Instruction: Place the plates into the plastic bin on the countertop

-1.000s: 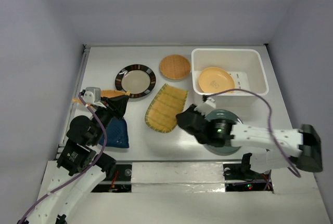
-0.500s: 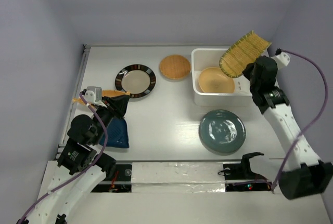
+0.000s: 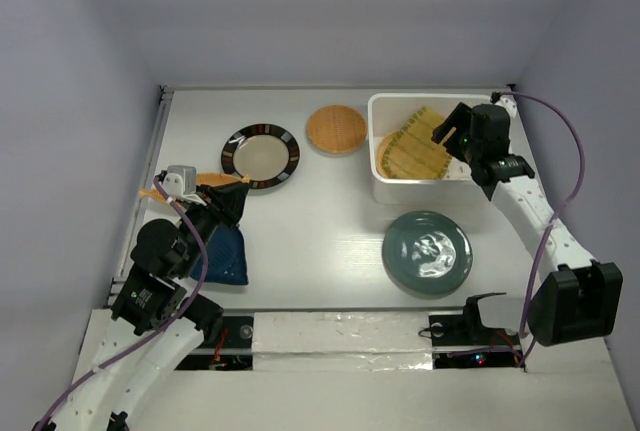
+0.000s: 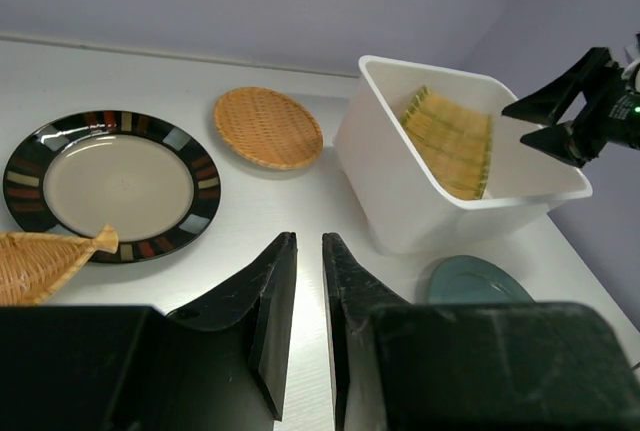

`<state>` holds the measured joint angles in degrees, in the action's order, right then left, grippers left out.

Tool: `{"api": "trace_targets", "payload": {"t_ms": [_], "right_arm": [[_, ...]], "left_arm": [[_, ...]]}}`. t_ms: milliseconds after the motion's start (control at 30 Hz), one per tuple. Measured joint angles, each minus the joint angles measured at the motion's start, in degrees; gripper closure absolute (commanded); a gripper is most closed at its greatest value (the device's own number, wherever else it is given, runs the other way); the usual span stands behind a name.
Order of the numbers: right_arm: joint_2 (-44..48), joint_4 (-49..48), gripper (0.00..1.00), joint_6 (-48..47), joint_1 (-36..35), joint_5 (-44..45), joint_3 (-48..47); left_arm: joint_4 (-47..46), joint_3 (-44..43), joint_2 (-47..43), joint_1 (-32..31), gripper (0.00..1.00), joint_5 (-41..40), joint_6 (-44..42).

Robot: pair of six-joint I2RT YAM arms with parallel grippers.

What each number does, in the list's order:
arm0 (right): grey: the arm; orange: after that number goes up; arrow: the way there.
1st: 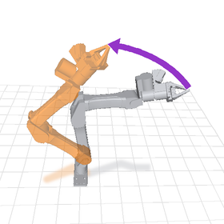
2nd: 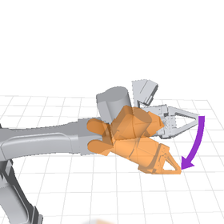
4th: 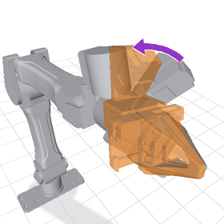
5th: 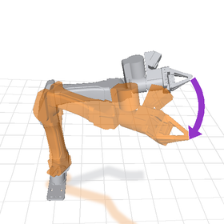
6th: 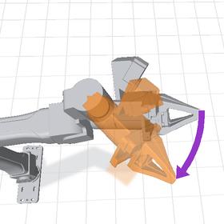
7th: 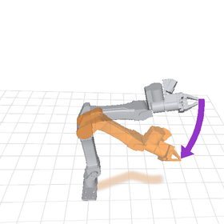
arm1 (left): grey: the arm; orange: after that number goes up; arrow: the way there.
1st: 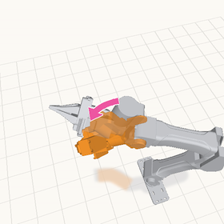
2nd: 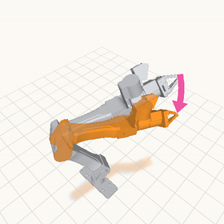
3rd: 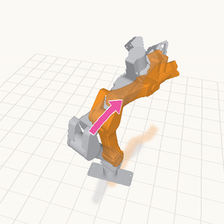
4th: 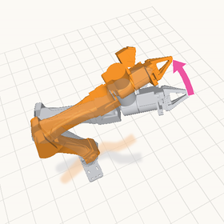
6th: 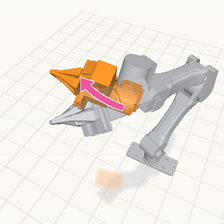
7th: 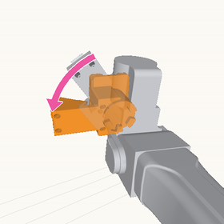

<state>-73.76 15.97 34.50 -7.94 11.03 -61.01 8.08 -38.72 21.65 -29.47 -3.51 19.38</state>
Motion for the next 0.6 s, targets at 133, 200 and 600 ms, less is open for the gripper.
{"api": "trace_targets", "payload": {"t_ms": [133,200,600], "right_arm": [[5.84,-0.11,0.45,-0.52,0.04,0.2,0.15],[9.35,-0.52,0.87,-1.11,-0.02,-1.33,0.15],[-12.2,-13.11,1.0,0.92,-41.72,-8.52,-2.29]], "left_arm": [[-0.02,0.0,0.0,0.0,0.85,0.0,0.0],[-0.02,0.0,-0.02,0.0,0.85,0.0,0.0],[-0.02,0.0,-0.09,1.07,0.92,-0.63,-0.02]]}}
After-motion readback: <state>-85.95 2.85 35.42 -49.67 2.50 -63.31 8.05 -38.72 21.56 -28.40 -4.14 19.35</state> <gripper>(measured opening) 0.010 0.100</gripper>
